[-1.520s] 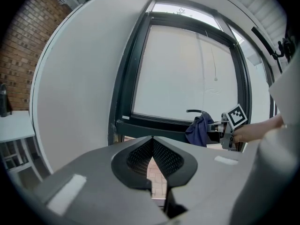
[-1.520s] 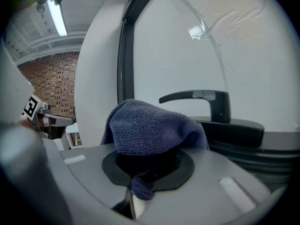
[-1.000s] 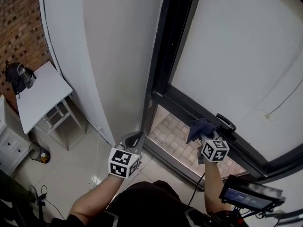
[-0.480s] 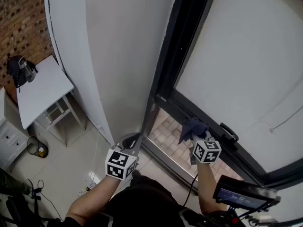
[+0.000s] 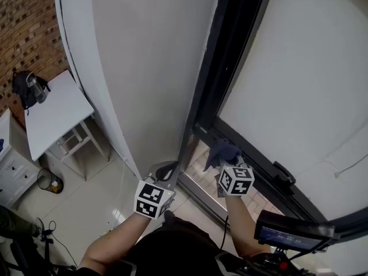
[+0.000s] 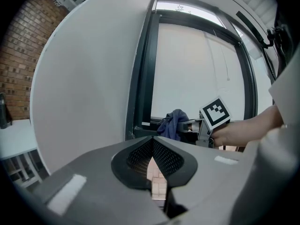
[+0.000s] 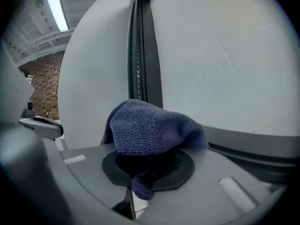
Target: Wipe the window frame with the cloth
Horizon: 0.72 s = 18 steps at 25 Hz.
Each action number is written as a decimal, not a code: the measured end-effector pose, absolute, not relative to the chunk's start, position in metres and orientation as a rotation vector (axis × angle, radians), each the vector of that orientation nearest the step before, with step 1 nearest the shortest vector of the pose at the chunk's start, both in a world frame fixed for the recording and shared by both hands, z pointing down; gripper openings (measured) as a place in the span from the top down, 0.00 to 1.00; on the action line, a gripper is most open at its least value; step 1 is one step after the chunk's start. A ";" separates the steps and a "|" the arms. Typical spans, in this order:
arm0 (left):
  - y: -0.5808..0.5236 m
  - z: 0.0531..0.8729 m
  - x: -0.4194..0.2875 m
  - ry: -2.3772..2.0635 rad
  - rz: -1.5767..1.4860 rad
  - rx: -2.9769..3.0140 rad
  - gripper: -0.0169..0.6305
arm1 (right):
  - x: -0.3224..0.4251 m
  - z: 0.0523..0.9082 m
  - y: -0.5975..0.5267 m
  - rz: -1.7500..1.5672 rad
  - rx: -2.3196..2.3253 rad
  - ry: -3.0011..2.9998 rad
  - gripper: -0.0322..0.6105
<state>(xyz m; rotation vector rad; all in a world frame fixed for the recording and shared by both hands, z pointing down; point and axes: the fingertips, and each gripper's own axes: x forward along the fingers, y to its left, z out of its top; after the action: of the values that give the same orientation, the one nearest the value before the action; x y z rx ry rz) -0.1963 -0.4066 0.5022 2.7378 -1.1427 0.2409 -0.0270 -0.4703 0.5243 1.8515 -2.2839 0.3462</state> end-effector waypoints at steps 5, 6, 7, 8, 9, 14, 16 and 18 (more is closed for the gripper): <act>-0.434 0.509 -0.185 -1.148 0.253 2.742 0.98 | -0.045 0.533 -0.502 0.337 1.831 -2.296 0.87; -0.437 0.510 -0.184 -1.152 0.258 2.739 0.98 | -0.048 0.533 -0.505 0.337 1.832 -2.295 0.87; -0.440 0.510 -0.185 -1.157 0.263 2.736 0.98 | -0.052 0.533 -0.507 0.339 1.836 -2.292 0.87; -0.442 0.510 -0.187 -1.160 0.268 2.734 0.98 | -0.056 0.531 -0.508 0.345 1.842 -2.289 0.87; -0.443 0.508 -0.188 -1.162 0.272 2.732 0.98 | -0.060 0.528 -0.509 0.355 1.851 -2.285 0.87; -0.451 0.498 -0.189 -1.159 0.281 2.717 0.98 | -0.079 0.515 -0.516 0.389 1.881 -2.264 0.87; -0.457 0.497 -0.187 -1.149 0.287 2.709 0.98 | -0.082 0.511 -0.519 0.406 1.889 -2.263 0.87; -0.465 0.499 -0.184 -1.136 0.296 2.702 0.98 | -0.084 0.513 -0.522 0.417 1.895 -2.261 0.87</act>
<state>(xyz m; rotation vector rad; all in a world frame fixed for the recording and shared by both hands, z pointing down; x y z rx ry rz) -0.1845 -0.4652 0.4993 2.7020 -1.1361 0.2960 -0.0837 -0.5221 0.5130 1.8950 -2.2614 0.4169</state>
